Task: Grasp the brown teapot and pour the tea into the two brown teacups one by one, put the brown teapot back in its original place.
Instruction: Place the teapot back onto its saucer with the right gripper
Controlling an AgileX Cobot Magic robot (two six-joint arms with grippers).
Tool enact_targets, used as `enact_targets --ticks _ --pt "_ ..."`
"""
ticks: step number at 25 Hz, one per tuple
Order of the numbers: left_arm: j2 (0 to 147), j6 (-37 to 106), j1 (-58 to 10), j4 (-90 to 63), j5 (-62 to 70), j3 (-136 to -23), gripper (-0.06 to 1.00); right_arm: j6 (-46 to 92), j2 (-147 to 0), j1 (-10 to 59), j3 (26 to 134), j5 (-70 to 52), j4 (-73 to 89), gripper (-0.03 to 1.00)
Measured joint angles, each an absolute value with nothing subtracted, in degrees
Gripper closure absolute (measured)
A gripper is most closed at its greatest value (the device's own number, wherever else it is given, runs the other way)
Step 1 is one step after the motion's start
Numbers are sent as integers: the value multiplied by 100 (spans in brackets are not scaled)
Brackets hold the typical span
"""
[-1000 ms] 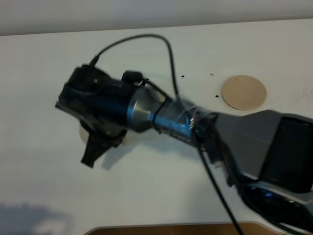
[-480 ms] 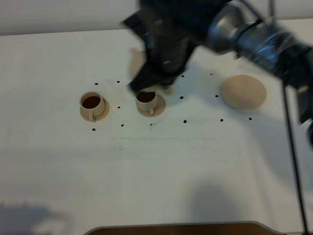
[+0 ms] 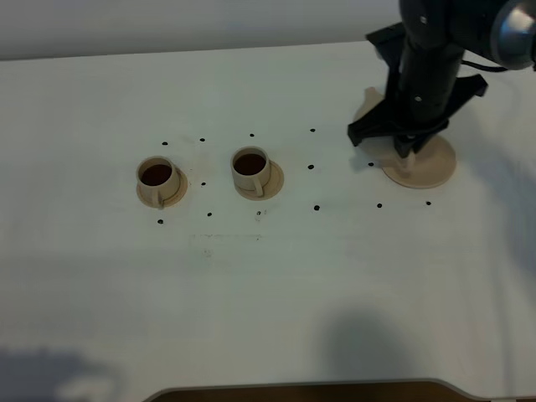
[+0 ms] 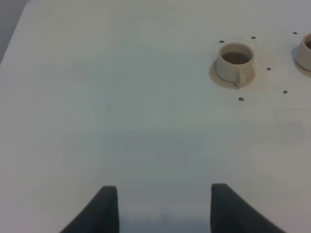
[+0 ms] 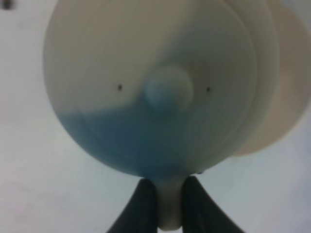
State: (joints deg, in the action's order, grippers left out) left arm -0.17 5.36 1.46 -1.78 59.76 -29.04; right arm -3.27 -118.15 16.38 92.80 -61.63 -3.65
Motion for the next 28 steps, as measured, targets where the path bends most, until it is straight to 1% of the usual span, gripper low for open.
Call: enact_targets --ticks 4,9,28 --pt "-17 536 146 -178 5976 -2904 48 -327 -11791 1387 8881 -5776 -265 85" --pt "-17 536 146 -178 5976 -2904 48 -390 -11791 1237 8613 -5537 -233 85" --pt "-17 536 146 -178 5976 -2904 48 -437 -11785 1118 8510 -5389 -231 85"
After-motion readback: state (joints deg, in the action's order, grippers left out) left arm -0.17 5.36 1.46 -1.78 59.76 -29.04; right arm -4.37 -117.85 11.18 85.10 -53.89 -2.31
